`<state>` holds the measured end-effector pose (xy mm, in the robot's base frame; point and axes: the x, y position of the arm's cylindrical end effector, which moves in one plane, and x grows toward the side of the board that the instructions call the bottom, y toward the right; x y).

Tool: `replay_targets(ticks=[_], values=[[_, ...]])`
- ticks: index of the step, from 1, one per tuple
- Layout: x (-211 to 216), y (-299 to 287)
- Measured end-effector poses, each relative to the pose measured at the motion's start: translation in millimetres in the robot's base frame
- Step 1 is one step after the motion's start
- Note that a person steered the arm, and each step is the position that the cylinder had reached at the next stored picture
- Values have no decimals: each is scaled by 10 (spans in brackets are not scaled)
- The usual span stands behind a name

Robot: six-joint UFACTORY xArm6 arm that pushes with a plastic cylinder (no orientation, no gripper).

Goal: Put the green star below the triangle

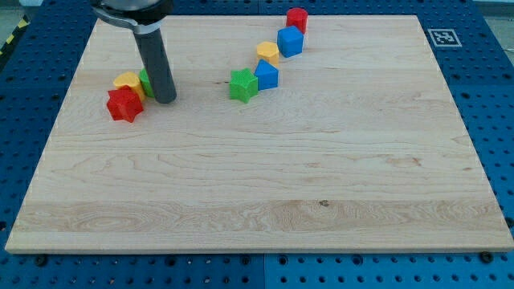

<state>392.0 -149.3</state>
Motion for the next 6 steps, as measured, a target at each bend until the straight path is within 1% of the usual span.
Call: replay_targets(ticks=[1,2,3,4,5,6], values=[[-55,-67],[-55,41],[-183,510],[-232,645],[-232,646],[-232,915]])
